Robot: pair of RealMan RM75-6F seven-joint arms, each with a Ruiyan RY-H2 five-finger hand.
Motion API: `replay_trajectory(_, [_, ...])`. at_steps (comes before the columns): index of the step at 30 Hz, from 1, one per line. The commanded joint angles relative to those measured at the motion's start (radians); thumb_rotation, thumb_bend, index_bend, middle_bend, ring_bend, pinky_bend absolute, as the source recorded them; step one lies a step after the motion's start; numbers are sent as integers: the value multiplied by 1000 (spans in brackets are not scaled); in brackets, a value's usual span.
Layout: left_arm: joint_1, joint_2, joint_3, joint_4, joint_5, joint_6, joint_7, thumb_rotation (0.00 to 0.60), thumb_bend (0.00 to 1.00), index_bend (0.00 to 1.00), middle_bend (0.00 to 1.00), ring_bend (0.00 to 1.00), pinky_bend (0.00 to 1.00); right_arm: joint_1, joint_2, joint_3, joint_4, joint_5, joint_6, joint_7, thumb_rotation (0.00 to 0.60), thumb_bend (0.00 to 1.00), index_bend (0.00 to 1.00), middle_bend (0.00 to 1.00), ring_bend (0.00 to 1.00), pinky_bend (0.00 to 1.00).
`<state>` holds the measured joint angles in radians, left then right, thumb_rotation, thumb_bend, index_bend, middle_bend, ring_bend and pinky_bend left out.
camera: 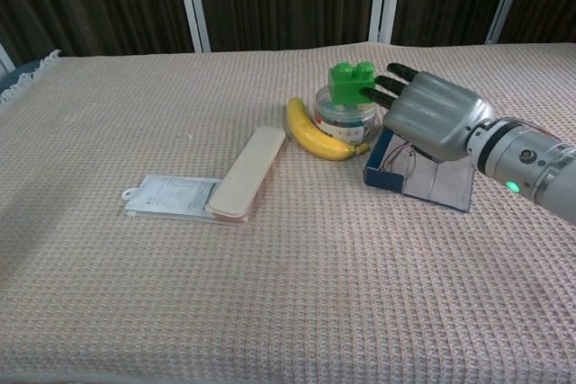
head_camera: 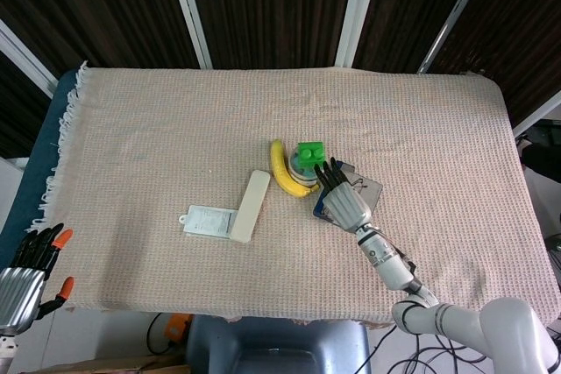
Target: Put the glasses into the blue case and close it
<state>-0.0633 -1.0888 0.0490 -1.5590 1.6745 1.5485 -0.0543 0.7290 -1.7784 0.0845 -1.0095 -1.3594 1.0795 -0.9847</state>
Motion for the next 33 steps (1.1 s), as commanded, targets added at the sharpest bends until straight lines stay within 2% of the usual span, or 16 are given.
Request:
replay_trajectory(1, [0, 0, 0, 0, 0, 0, 1, 600, 408, 0, 0, 0, 21, 0, -13, 9, 11, 9, -3, 3, 600, 553, 725, 142, 0, 0])
replay_trajectory(11, [0, 2, -1, 0, -5, 0, -4, 600, 409, 0, 0, 0, 21, 1, -57, 40, 39, 41, 5, -30, 600, 533, 596, 142, 0, 0])
replay_trajectory(14, [1, 2, 0, 1, -1, 3, -4, 600, 410, 0, 0, 0, 21, 2, -67, 48, 49, 43, 15, -33, 600, 486, 572, 141, 0, 0])
replay_trajectory(18, [2, 2, 0, 2, 0, 6, -6, 600, 410, 0, 0, 0, 20, 1, -81, 50, 62, 37, 28, -25, 600, 358, 540, 141, 0, 0])
replay_trajectory(22, [3, 3, 0, 3, 0, 9, -9, 600, 409, 0, 0, 0, 21, -2, -85, 46, 65, 18, 48, 3, 600, 327, 530, 142, 0, 0])
replay_trajectory(28, [5, 2, 1, 3, 2, 12, -9, 600, 410, 0, 0, 0, 20, -23, -53, 33, 35, -18, 94, 53, 600, 327, 523, 141, 0, 0])
replay_trajectory(33, [8, 3, 1, 3, 4, 19, -12, 600, 409, 0, 0, 0, 20, -72, 17, 3, -23, -56, 153, 115, 600, 327, 510, 141, 0, 0])
